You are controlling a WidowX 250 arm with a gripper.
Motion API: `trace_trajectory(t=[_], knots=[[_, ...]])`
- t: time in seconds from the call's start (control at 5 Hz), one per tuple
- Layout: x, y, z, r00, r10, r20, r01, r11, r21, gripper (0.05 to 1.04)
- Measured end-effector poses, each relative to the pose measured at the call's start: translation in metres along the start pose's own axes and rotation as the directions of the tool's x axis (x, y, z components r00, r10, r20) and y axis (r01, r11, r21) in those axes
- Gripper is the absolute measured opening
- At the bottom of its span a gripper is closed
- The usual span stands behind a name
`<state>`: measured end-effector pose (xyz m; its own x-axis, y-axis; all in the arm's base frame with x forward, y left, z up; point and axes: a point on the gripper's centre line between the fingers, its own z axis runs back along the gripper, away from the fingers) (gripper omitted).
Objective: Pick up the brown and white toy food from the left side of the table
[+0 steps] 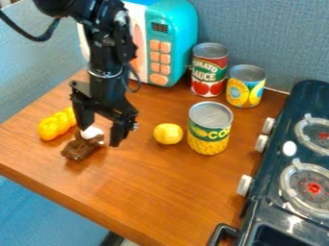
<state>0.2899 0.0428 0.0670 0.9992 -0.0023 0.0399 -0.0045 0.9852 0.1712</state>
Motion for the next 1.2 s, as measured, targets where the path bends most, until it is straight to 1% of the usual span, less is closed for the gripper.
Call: trace_trajectory(t=[0.2,0.4,0.6,0.8,1.0,1.2], knots=[[0.0,0.02,-0.016,0.998,0.03,-0.059,-0.031,0.999,-0.011,1.001],[0.001,0.027,-0.022,0.994,0.048,-0.096,-0.047,0.999,0.011,1.001],[-0.002,0.035,-0.024,0.992,0.074,-0.106,-0.073,0.997,0.014,1.001],[-0.006,0.036,-0.032,0.987,0.075,-0.139,-0.075,0.997,0.005,1.001],[-0.004,0.036,-0.041,0.981,0.094,-0.167,-0.093,0.996,0.013,1.001],[-0.003,0.035,-0.048,0.979,0.117,-0.168,-0.116,0.993,0.013,1.001]])
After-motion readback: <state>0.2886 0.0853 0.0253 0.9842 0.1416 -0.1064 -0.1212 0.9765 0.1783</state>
